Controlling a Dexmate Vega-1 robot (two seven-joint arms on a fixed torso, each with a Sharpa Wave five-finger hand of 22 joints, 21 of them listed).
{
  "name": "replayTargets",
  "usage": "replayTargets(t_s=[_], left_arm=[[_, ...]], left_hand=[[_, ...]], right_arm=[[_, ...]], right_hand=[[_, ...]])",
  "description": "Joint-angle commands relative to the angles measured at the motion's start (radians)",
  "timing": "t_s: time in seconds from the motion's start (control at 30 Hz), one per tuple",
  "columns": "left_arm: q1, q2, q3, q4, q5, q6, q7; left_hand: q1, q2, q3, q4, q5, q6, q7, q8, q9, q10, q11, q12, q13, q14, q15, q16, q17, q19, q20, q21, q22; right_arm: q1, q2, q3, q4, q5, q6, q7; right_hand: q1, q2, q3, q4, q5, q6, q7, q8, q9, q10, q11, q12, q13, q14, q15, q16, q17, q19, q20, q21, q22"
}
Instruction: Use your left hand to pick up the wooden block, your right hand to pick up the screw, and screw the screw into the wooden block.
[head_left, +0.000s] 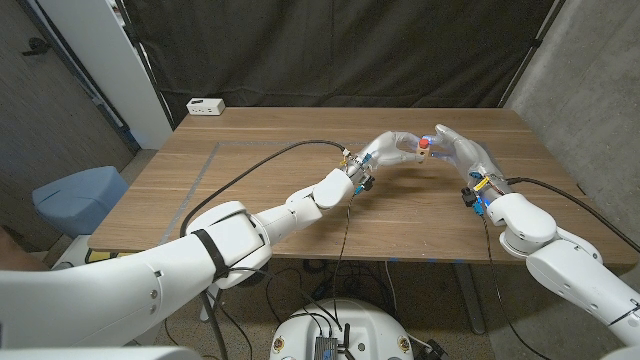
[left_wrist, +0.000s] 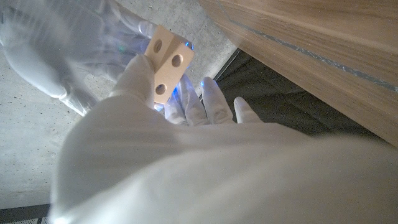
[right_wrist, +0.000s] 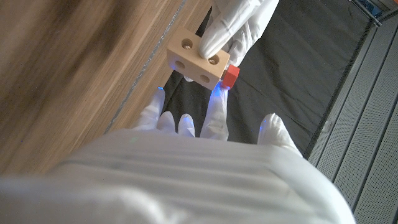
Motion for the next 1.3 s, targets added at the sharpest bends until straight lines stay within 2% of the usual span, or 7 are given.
replayTargets(t_s=[0.03,1.3], left_arm=[[-0.004,-0.005,-0.002,0.012,-0.004,0.002,-0.008],[-0.026,-0.022,0.014,0.053,-0.031,0.016,-0.014]], left_hand=[[-0.012,0.033,0.025,0.019,0.004,0.216,-0.05,0.004,0.004,0.093,-0.087,0.059,0.02,0.005,-0.095,0.003,0.001,0.004,-0.005,0.002,0.003],[-0.014,0.034,0.025,0.02,0.004,0.215,-0.051,0.003,0.004,0.095,-0.087,0.058,0.019,0.004,-0.095,0.003,0.001,0.004,-0.006,0.002,0.003]], right_arm=[[-0.014,0.008,0.01,-0.014,-0.013,-0.004,-0.022],[-0.044,0.013,0.028,-0.046,-0.02,-0.034,-0.037]], right_hand=[[-0.004,0.001,-0.002,-0.001,0.0,0.024,0.0,0.008,0.001,0.019,0.001,0.009,0.002,0.012,0.001,0.008,0.003,0.012,-0.004,0.005,0.002],[0.001,0.003,0.001,-0.004,0.0,0.118,0.008,0.03,0.003,0.076,-0.004,0.016,0.002,0.053,-0.011,0.016,0.002,0.043,-0.008,0.008,0.002]])
